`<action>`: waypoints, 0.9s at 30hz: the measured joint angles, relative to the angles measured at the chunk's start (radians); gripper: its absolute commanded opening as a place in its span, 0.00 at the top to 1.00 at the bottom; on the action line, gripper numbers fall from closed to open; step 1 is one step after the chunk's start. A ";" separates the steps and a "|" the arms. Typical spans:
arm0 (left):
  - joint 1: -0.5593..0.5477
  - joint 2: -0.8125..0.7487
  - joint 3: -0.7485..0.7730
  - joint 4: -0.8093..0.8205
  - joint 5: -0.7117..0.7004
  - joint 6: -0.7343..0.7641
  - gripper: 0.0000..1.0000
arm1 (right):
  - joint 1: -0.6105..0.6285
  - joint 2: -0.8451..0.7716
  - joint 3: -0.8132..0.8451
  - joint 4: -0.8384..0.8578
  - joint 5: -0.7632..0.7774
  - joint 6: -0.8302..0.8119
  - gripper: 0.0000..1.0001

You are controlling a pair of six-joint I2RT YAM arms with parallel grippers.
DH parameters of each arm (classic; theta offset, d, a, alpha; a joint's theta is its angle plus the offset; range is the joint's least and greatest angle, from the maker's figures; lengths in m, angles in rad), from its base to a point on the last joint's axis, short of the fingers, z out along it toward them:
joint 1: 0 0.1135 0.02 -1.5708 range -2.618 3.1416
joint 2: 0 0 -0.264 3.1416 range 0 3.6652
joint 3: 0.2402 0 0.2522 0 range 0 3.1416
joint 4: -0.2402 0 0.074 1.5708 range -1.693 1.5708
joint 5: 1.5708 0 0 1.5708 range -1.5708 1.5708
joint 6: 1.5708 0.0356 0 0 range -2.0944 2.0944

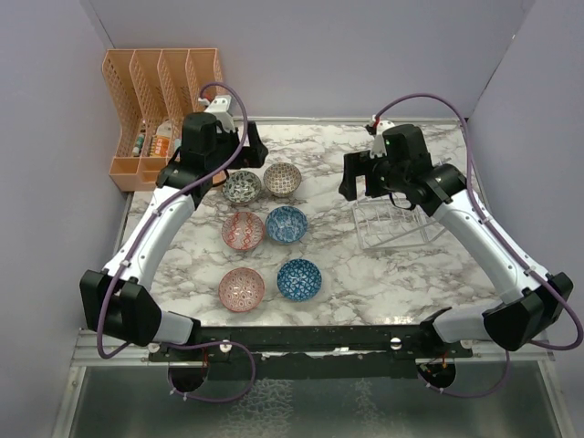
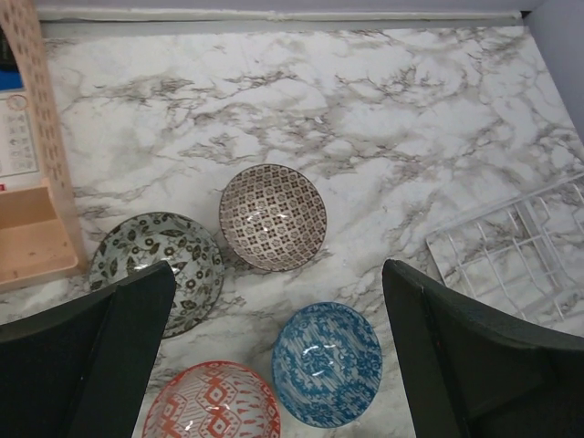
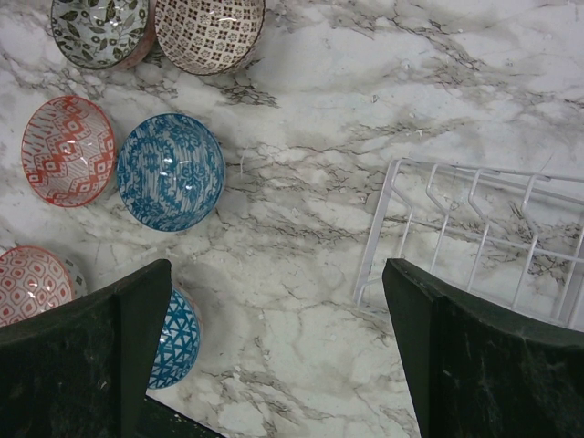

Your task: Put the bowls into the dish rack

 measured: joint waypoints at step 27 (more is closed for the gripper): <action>-0.459 0.235 -0.152 -0.008 -0.091 -0.021 0.33 | -0.148 -0.013 0.395 -0.278 0.112 0.060 0.01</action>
